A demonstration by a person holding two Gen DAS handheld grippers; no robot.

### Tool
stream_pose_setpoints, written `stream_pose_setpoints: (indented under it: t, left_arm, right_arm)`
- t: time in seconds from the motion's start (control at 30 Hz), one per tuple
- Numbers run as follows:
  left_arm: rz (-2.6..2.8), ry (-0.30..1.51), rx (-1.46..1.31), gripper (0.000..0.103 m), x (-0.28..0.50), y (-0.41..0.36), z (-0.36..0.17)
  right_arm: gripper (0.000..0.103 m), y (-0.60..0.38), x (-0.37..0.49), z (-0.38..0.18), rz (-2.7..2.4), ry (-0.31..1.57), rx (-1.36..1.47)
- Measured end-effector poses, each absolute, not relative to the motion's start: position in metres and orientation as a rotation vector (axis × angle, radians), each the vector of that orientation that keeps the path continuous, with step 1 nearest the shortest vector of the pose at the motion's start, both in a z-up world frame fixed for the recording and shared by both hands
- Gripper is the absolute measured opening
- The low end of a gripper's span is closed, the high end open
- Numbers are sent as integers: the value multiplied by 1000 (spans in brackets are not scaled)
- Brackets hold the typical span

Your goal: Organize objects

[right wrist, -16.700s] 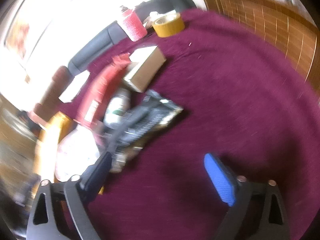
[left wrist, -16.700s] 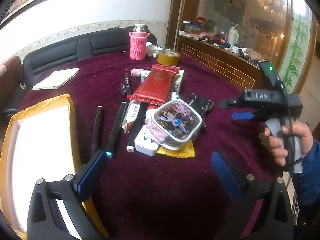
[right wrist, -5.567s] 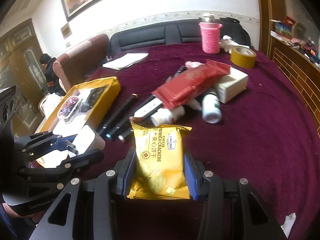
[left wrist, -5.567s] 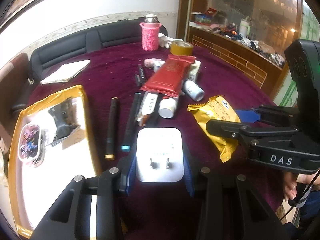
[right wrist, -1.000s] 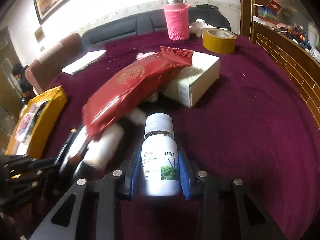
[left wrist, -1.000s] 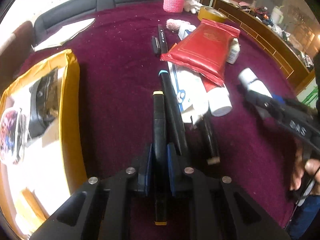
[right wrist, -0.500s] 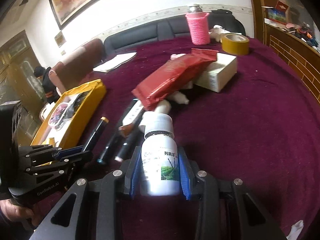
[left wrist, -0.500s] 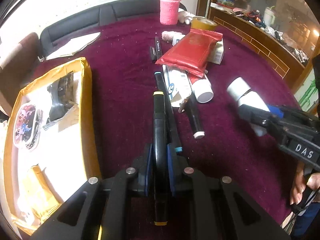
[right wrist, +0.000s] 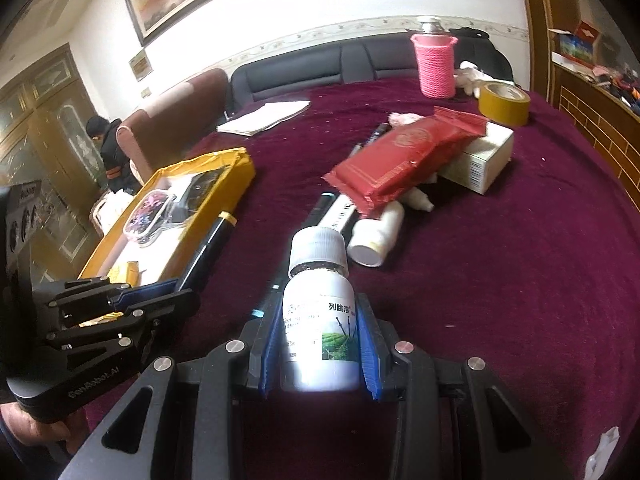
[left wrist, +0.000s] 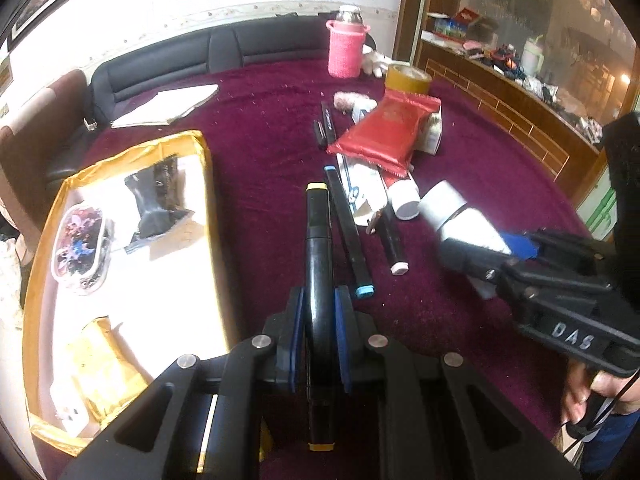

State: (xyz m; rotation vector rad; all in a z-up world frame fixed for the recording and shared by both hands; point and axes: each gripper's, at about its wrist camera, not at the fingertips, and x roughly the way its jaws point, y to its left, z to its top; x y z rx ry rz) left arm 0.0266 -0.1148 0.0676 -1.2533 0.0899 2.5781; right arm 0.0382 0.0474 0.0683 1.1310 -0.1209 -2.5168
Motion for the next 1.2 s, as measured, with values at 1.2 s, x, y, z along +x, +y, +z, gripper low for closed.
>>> stream_pose_setpoints:
  t: [1.2]
  left_arm:
    - [2753, -168, -1307, 14, 37, -250, 50]
  right_arm:
    - [38, -137, 26, 70, -2341, 246, 1073]
